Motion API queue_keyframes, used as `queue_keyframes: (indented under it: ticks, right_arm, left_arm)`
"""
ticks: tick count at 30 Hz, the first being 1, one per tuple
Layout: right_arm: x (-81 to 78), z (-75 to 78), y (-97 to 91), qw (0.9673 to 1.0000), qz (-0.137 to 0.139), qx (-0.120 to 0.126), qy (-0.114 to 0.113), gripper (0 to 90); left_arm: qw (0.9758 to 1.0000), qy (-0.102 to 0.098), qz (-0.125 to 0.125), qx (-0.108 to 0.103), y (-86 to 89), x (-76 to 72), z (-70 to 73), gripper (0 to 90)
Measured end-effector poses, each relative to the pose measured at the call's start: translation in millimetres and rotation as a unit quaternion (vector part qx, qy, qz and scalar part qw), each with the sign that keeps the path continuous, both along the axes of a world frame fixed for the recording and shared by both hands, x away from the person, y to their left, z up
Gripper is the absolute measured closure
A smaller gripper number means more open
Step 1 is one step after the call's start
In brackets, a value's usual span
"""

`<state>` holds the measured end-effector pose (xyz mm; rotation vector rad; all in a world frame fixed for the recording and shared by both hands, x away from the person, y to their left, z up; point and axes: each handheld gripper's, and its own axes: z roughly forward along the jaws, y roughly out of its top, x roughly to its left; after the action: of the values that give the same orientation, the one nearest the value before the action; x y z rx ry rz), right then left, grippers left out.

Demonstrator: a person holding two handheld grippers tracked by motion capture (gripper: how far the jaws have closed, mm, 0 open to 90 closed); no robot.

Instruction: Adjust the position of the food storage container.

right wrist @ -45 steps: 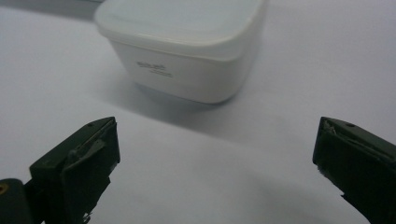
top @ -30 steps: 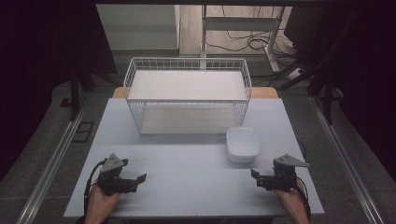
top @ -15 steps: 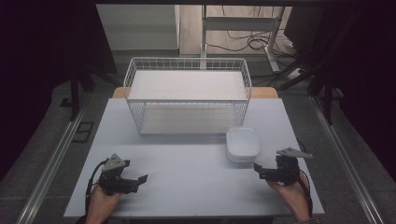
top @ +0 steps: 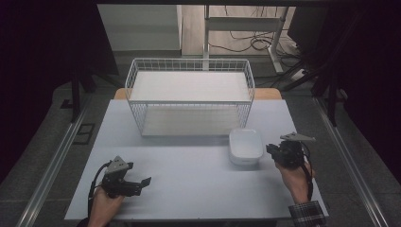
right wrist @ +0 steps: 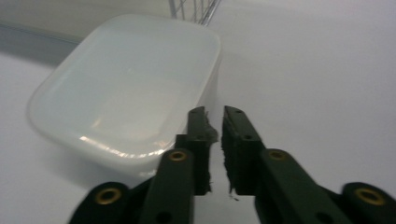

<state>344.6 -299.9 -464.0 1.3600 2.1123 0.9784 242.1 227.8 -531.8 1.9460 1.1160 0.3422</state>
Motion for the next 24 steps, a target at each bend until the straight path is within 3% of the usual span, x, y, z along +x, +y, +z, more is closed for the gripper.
queue_keyframes:
  ticks: [3,12,19,24]
  right_arm:
    - [13.2,0.6,2.8,0.9998,-0.015,-0.009,-0.004,89.4]
    - [60.8,-11.5,16.1,0.9993,-0.034,0.005,0.014,89.6]
    - [70.6,-13.9,25.2,0.9993,-0.018,0.018,0.026,89.6]
    - [68.8,-15.0,45.2,0.9991,0.018,0.022,0.032,89.6]
  left_arm:
    - [1.0000,0.004,-0.003,-0.002,-0.8,0.5,-0.8,4.5]
    - [0.9999,0.010,-0.010,0.001,-1.8,0.7,-1.4,4.6]
    - [0.9998,0.013,-0.011,-0.007,-1.8,1.7,-1.8,4.8]
    - [0.9998,0.014,-0.015,-0.006,-3.5,1.9,-2.0,4.8]
